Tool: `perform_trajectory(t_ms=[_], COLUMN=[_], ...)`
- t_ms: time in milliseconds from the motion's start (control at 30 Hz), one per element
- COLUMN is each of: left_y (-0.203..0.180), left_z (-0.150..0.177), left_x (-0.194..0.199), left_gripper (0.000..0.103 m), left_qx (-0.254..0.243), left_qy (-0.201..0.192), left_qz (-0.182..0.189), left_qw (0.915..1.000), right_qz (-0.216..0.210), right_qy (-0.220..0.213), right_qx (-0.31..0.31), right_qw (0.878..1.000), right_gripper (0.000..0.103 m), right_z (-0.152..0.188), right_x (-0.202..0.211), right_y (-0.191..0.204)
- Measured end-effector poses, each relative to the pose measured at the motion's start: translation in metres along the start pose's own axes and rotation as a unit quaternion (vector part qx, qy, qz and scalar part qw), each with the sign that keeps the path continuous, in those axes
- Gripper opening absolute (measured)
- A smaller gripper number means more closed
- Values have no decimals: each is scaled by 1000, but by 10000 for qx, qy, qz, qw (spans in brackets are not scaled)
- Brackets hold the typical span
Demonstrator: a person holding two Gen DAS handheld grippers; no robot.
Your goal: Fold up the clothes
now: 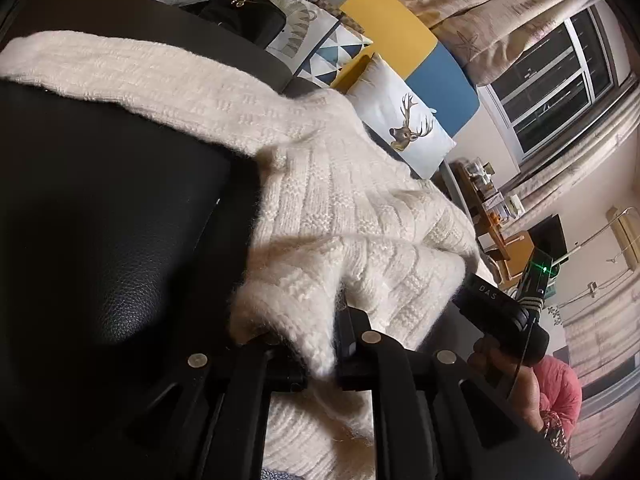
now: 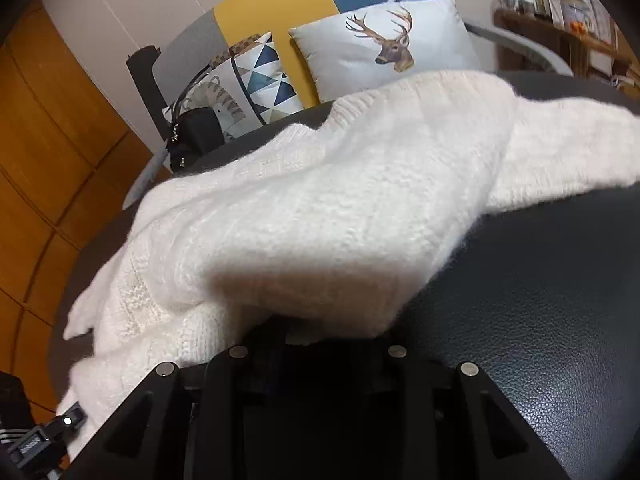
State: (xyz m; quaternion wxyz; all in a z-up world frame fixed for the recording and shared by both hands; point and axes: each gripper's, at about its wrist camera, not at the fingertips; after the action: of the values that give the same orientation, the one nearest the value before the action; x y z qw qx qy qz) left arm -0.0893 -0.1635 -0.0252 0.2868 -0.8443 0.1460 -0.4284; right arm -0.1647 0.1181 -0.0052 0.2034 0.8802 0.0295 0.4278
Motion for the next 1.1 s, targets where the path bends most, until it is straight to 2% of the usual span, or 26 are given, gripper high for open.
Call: perform_trajectory(t_ms=[33, 167, 500, 667, 733, 800, 867, 967, 1033, 1100], left_y=[-1, 0, -4, -15, -15, -16, -17, -19, -20, -19], left_z=[1, 4, 7, 4, 3, 2, 2, 2, 3, 4], left_x=[1, 1, 2, 7, 10, 11, 13, 16, 16, 15], left_gripper=[10, 10, 11, 10, 11, 10, 10, 10, 10, 11], left_qx=[-37, 28, 130, 59, 145, 256, 320, 348, 367, 422], left_qy=[-5, -7, 15, 13, 26, 52, 72, 60, 56, 58], left_qz=[-20, 20, 21, -70, 31, 152, 222, 306, 308, 320], left_qw=[10000, 10000, 9999, 10000, 9999, 9995, 9992, 9989, 9988, 9986], right_qz=[-20, -133, -179, -309, -277, -197, 60, 535, 417, 132], right_qy=[16, 107, 173, 6, 10, 31, -111, -445, -339, -52], right_qx=[34, 180, 599, 807, 905, 1019, 1352, 1990, 2005, 1939], right_qw=[10000, 9997, 9979, 9963, 9955, 9946, 9907, 9775, 9782, 9809], right_gripper=[14, 7, 5, 4, 4, 4, 0, 0, 0, 5], right_z=[0, 0, -4, -18, -25, -30, -35, -47, -56, -58], right_x=[-1, -3, 9, 47, 61, 71, 86, 110, 119, 119], right_y=[1, 2, 8, 9, 11, 14, 20, 29, 26, 22])
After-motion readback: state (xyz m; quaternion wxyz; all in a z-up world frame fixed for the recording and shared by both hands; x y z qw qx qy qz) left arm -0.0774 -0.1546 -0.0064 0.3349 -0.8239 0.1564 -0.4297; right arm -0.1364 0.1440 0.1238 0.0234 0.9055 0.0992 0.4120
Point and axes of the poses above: each gripper's, at about its wrist camera, not at the fingertips, and x roughly against the way its jaws point, y to its left, z to its underside
